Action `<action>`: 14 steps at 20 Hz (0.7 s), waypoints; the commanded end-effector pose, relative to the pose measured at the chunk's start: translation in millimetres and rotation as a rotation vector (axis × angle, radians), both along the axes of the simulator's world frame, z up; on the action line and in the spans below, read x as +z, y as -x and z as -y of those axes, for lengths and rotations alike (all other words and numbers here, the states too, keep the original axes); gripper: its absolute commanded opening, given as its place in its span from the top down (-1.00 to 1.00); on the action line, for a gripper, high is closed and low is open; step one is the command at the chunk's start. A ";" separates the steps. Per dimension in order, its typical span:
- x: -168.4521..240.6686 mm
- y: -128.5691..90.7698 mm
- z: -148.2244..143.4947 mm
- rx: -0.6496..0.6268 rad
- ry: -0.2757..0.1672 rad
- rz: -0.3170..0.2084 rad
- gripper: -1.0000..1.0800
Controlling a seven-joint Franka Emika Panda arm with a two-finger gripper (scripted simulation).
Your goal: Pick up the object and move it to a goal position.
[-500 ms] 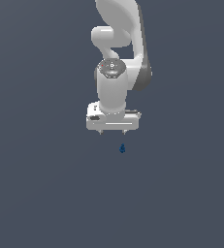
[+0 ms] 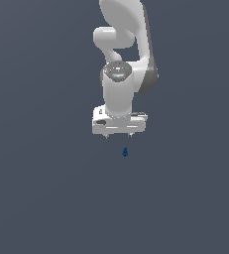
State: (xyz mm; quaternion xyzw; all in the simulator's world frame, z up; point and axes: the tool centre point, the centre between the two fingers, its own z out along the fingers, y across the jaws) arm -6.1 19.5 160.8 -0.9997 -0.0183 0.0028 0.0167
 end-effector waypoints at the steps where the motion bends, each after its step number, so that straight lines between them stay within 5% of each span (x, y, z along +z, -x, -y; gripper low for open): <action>1: -0.9 0.2 -3.4 0.008 -0.005 0.000 -0.92; 14: -29.5 -3.0 -16.7 0.118 0.015 0.005 -0.92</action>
